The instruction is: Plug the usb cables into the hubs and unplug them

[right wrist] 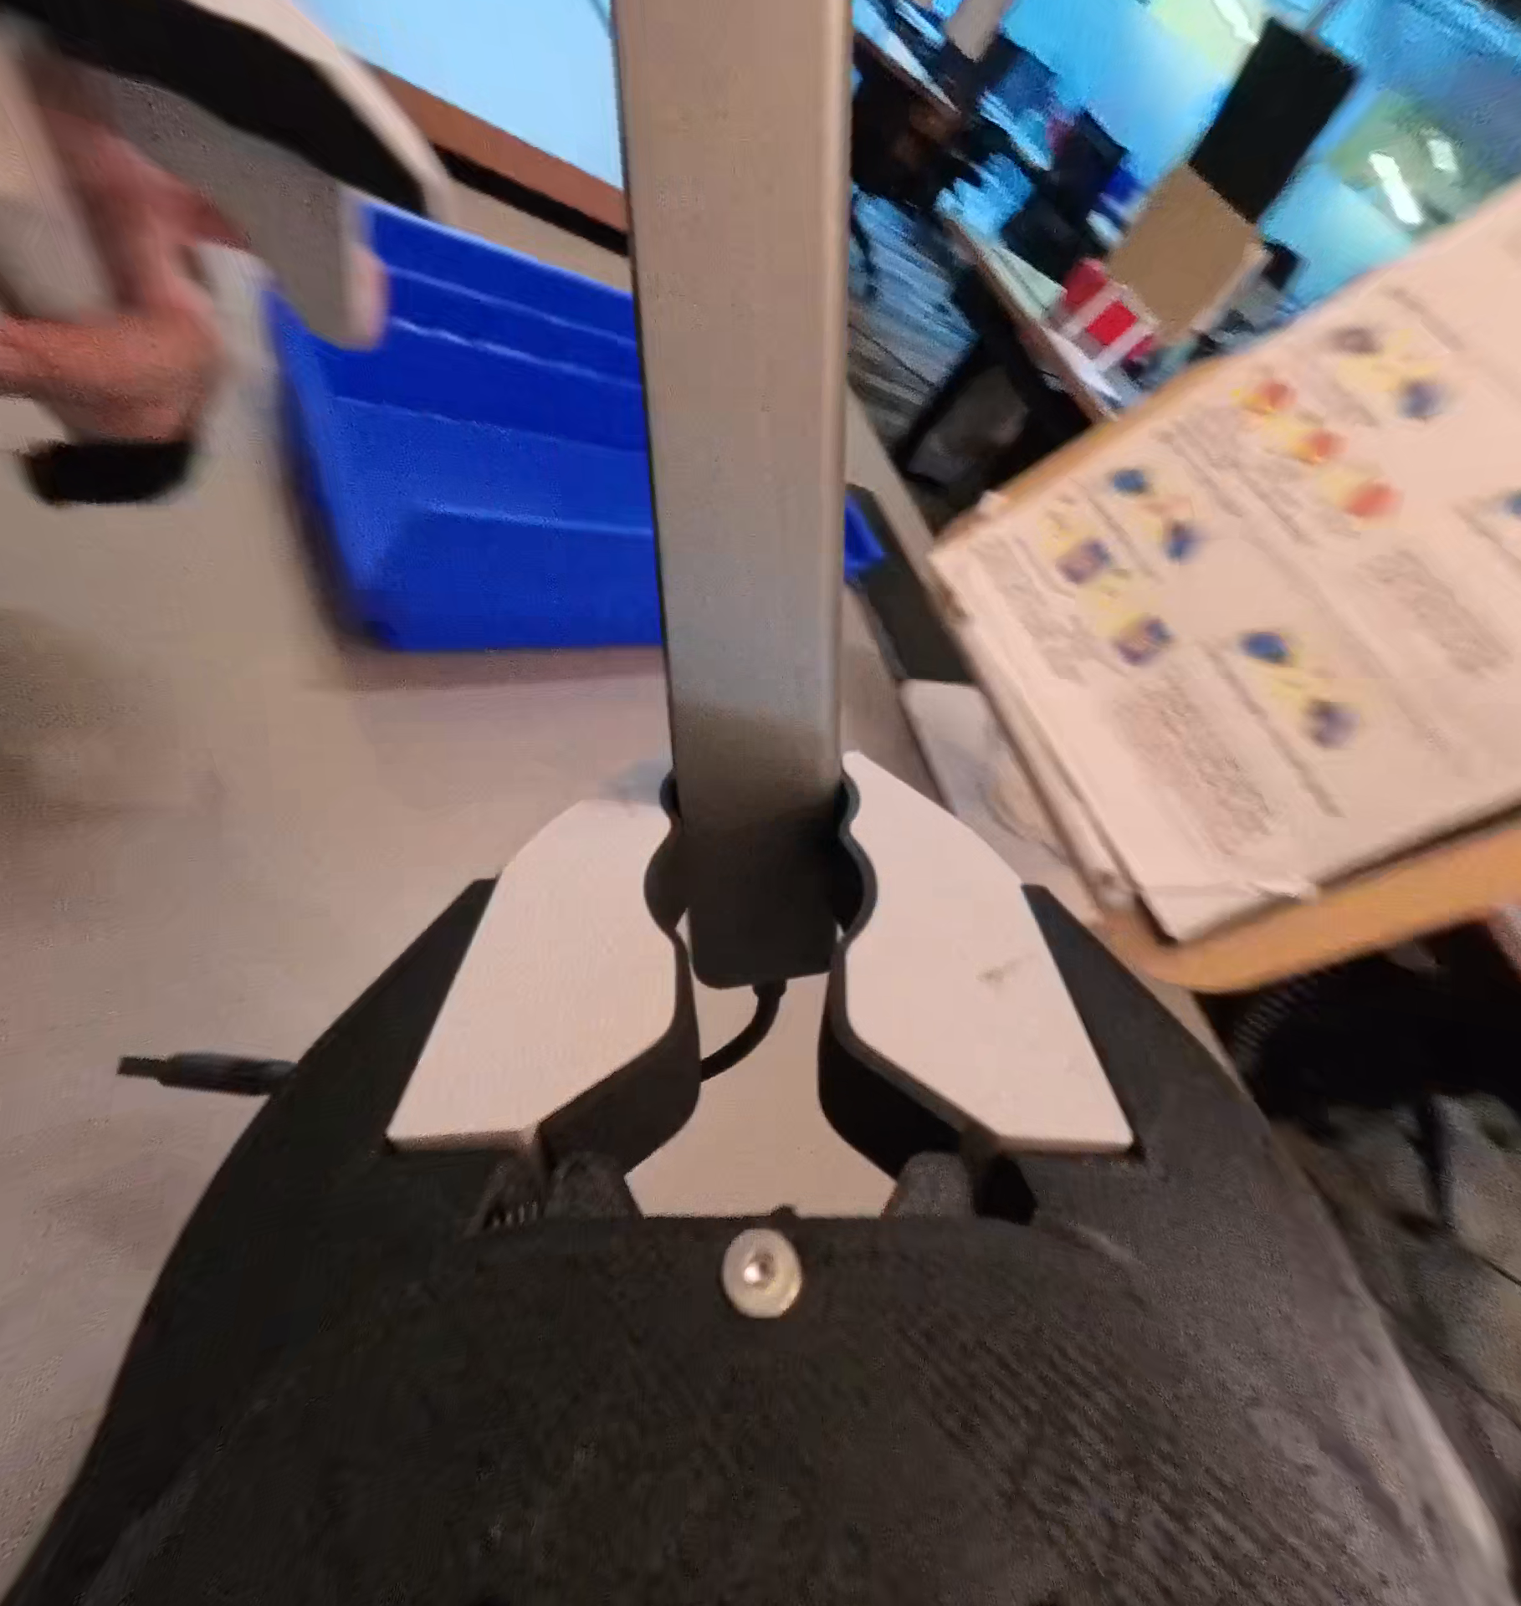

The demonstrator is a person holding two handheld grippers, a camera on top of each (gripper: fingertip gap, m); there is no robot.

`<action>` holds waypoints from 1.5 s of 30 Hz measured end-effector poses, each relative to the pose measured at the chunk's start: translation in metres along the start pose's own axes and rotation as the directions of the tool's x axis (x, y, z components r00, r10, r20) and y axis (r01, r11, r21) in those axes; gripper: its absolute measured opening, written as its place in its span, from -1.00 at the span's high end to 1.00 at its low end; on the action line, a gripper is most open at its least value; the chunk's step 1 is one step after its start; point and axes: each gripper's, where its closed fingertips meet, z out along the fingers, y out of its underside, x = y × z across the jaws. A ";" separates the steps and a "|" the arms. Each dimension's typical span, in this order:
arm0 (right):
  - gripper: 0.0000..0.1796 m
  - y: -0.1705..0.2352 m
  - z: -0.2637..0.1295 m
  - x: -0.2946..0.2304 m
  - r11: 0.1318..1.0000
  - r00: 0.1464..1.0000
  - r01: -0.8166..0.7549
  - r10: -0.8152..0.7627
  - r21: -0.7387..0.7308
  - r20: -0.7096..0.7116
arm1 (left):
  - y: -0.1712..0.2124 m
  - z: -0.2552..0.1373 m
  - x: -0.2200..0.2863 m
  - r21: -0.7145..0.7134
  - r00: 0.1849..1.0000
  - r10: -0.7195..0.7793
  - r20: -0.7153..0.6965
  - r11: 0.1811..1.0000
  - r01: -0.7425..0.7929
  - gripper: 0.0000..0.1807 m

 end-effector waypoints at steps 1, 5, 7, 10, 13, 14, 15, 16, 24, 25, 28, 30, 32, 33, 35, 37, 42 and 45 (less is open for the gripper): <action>0.67 0.012 -0.014 0.035 0.997 0.993 0.033 -0.040 -0.066 -0.109 | 0.004 0.000 -0.003 -0.023 1.000 0.021 0.017 1.000 -0.021 0.31; 0.67 0.056 -0.082 0.172 0.896 0.841 0.165 -0.347 -0.413 -0.416 | 0.021 0.000 -0.011 -0.099 0.997 0.065 0.048 0.993 -0.060 0.36; 0.68 0.062 -0.107 0.221 0.868 0.759 0.153 -0.409 -0.472 -0.507 | 0.026 0.000 -0.013 -0.111 0.997 0.062 0.052 0.992 -0.056 0.39; 0.67 0.084 -0.122 0.265 0.858 0.696 0.112 -0.428 -0.501 -0.577 | 0.031 0.001 -0.017 -0.112 0.997 0.042 0.059 0.993 -0.035 0.42; 0.68 0.122 -0.123 0.283 0.846 0.682 0.064 -0.424 -0.529 -0.595 | 0.037 0.000 -0.019 -0.119 0.997 0.034 0.064 0.993 -0.026 0.44; 0.68 0.136 -0.114 0.280 0.855 0.720 0.050 -0.388 -0.516 -0.575 | 0.038 0.000 -0.020 -0.123 0.997 0.033 0.063 0.992 -0.025 0.45; 0.68 0.152 -0.110 0.278 0.839 0.728 0.038 -0.396 -0.543 -0.560 | 0.040 -0.001 -0.020 -0.126 0.997 0.032 0.065 0.992 -0.023 0.45; 0.67 0.168 -0.108 0.276 0.797 0.722 0.040 -0.440 -0.603 -0.534 | 0.041 -0.001 -0.022 -0.128 0.997 0.032 0.071 0.992 -0.023 0.46; 0.54 0.276 -0.083 0.218 0.592 0.932 0.052 -0.317 -0.804 -0.174 | 0.052 -0.002 -0.026 -0.138 0.997 0.004 0.077 0.990 0.007 0.48; 0.47 0.282 -0.085 0.214 0.584 0.943 0.039 -0.290 -0.810 -0.164 | 0.053 -0.001 -0.026 -0.141 0.997 0.005 0.077 0.990 0.006 0.48; 0.19 0.284 -0.090 0.201 0.625 0.972 -0.064 -0.136 -0.778 -0.189 | 0.057 0.001 -0.025 -0.155 0.998 0.004 0.069 0.988 0.007 0.48; 0.12 0.270 -0.098 0.203 0.693 0.957 -0.156 -0.071 -0.704 -0.282 | 0.062 0.002 -0.025 -0.173 0.997 0.003 0.071 0.985 0.009 0.48; -0.01 0.250 -0.108 0.199 0.758 0.911 -0.317 0.077 -0.570 -0.404 | 0.067 0.004 -0.023 -0.188 0.997 -0.007 0.072 0.982 0.021 0.48; -0.06 0.241 -0.116 0.196 0.775 0.871 -0.394 0.143 -0.495 -0.470 | 0.070 0.006 -0.022 -0.199 0.998 -0.015 0.068 0.979 0.028 0.48; -0.02 0.225 -0.135 0.178 0.794 0.773 -0.518 0.274 -0.319 -0.572 | 0.077 0.010 -0.020 -0.229 0.997 -0.024 0.072 0.973 0.040 0.48; -0.01 0.216 -0.146 0.138 0.765 0.701 -0.621 0.445 -0.171 -0.557 | 0.087 0.015 -0.017 -0.271 0.996 -0.039 0.086 0.961 0.061 0.47; 0.21 0.215 -0.204 0.099 0.776 0.533 -0.630 0.445 0.013 -0.719 | 0.111 0.031 -0.001 -0.368 0.980 -0.151 0.132 0.910 0.190 0.40; 0.18 0.197 -0.237 0.112 0.786 0.478 -0.605 0.487 0.128 -0.731 | 0.123 0.045 0.015 -0.407 0.969 -0.195 0.153 0.881 0.241 0.34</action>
